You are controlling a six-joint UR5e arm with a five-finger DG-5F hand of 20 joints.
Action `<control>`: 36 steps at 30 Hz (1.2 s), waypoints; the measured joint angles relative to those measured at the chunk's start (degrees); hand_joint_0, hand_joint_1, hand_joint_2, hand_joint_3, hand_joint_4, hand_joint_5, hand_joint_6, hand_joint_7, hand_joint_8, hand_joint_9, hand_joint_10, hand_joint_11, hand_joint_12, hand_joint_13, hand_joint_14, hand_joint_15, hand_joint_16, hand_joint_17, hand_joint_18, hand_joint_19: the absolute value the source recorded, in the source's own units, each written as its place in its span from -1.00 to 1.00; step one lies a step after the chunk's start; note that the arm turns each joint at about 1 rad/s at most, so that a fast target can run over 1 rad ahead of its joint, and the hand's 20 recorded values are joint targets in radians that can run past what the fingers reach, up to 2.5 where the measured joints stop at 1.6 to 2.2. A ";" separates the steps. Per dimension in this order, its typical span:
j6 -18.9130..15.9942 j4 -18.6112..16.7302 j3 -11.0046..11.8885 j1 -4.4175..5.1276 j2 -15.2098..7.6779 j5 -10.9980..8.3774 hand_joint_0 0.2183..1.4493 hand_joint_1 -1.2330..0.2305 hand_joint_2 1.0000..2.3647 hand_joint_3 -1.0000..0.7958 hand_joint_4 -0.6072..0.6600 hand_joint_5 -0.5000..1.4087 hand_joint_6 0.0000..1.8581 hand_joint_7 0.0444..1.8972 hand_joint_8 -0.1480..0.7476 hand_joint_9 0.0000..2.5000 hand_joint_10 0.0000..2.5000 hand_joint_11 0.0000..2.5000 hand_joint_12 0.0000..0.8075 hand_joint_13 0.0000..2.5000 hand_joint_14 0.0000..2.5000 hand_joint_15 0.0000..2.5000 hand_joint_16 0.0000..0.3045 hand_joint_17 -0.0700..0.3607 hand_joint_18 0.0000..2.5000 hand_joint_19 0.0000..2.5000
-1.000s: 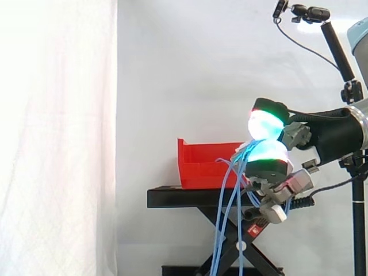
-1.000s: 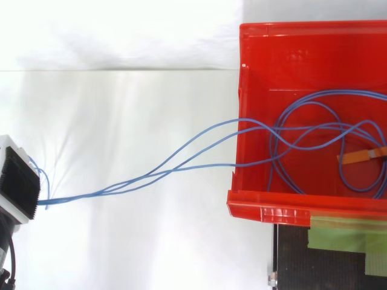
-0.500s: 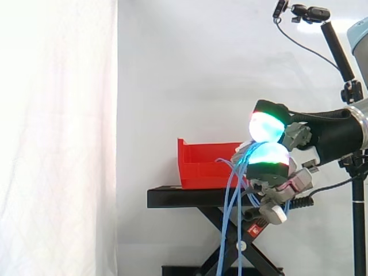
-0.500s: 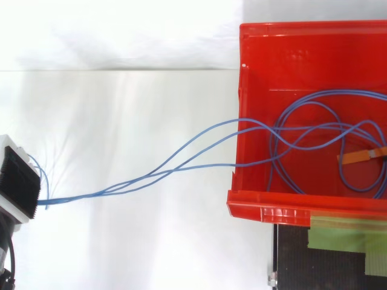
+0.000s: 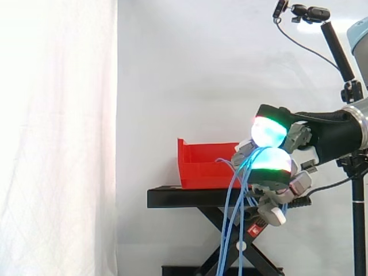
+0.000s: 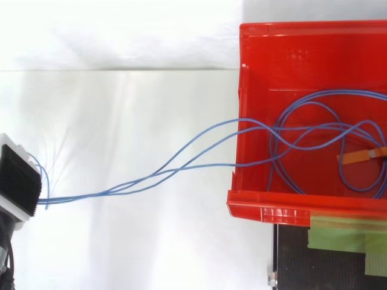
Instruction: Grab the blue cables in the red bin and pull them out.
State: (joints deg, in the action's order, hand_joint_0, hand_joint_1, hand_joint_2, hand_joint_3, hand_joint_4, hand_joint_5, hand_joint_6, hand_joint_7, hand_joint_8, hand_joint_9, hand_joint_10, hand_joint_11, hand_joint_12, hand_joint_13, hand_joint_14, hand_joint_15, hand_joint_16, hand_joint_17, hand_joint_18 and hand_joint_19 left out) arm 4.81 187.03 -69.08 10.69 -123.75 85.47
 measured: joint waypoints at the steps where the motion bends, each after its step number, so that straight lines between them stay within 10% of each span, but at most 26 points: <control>1: 0.65 -0.06 0.11 -0.05 0.00 0.02 0.05 -0.37 -1.00 -1.00 0.02 0.36 0.03 -0.38 -0.29 0.05 -0.80 0.41 -0.30 0.12 -0.86 0.37 -0.72 -0.23 -0.28 -0.39; 20: 10.31 0.29 5.08 -1.41 0.00 3.84 -0.06 -0.42 -1.00 -1.00 0.09 0.24 0.12 -0.49 -0.24 -0.01 -0.78 0.37 -0.27 0.08 -0.84 0.32 -0.70 -0.20 -0.30 -0.39; 28: 10.83 0.27 5.16 -1.89 0.00 5.48 -0.01 -0.40 -1.00 -1.00 0.04 0.23 0.12 -0.48 -0.26 -0.10 -0.20 0.26 -0.28 0.09 -0.85 0.33 -0.71 -0.22 -0.29 -0.41; 36: 14.08 0.04 5.59 -2.37 0.00 6.80 -0.03 -0.43 -1.00 -1.00 0.02 0.20 0.14 -0.51 -0.26 -0.17 -0.02 0.17 -0.27 0.08 -0.83 0.32 -0.71 -0.22 -0.29 -0.40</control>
State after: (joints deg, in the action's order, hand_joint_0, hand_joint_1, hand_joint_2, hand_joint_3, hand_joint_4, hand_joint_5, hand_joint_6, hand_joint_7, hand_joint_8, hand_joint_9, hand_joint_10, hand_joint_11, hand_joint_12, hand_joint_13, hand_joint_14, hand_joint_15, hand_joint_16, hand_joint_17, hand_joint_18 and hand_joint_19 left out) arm 18.89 187.07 -63.49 8.31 -123.75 92.27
